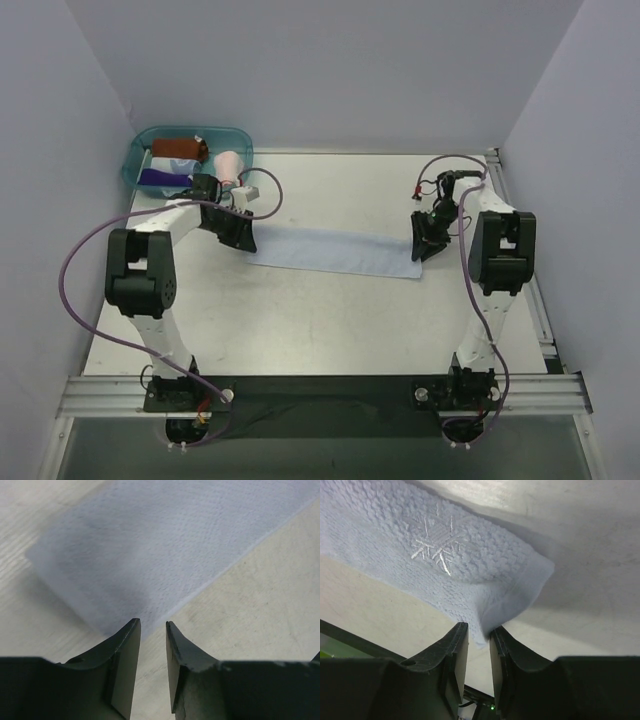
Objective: Roll the towels
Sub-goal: Fold the towel
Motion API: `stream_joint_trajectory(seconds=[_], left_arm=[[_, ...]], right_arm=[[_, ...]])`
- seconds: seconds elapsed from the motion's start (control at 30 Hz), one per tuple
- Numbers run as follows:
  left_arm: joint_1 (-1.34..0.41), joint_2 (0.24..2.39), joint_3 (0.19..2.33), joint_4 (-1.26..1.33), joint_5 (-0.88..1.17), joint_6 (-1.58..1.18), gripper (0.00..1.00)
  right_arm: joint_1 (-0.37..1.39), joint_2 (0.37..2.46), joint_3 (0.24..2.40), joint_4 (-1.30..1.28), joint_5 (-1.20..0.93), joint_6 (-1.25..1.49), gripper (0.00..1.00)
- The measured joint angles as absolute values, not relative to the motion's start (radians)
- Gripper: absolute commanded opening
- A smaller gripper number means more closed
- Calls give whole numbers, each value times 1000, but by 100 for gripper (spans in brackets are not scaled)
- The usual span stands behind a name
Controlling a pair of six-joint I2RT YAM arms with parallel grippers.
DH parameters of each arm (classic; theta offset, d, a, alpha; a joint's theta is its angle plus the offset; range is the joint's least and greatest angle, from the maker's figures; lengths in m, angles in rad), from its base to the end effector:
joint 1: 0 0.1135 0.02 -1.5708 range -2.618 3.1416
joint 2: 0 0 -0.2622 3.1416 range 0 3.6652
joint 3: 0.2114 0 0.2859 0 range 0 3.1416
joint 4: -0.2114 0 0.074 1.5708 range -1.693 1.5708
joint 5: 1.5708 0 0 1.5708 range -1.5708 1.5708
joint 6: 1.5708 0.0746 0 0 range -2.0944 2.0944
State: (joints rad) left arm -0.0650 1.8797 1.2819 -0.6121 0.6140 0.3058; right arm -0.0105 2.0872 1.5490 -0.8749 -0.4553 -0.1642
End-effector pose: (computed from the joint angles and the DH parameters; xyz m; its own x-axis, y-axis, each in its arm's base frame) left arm 0.4085 -0.0697 0.1293 -0.8132 0.2995 -0.4990 0.5253 0.7469 -0.4077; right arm 0.4427 0.0282 0.1105 -0.9645 -0.1367 -0.2259 -0.2202 0.8884 0.4028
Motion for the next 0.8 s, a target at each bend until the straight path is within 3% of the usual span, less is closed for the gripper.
stream_joint_trajectory(seconds=[0.33,0.57,0.73,0.8], left_arm=[[-112,2017,1363,-600,574,234,33],[-109,1995,1330,-601,559,233,30],[-142,1896,1190,-676,594,275,34],[-169,1862,1140,-719,607,282,35]], right_arm=[[-11,2197,1710,-847,-359,-130,26],[-10,2239,1740,-859,-287,-136,26],[-4,2233,1741,-862,-244,-160,49],[-10,2225,1734,-859,-240,-172,50]])
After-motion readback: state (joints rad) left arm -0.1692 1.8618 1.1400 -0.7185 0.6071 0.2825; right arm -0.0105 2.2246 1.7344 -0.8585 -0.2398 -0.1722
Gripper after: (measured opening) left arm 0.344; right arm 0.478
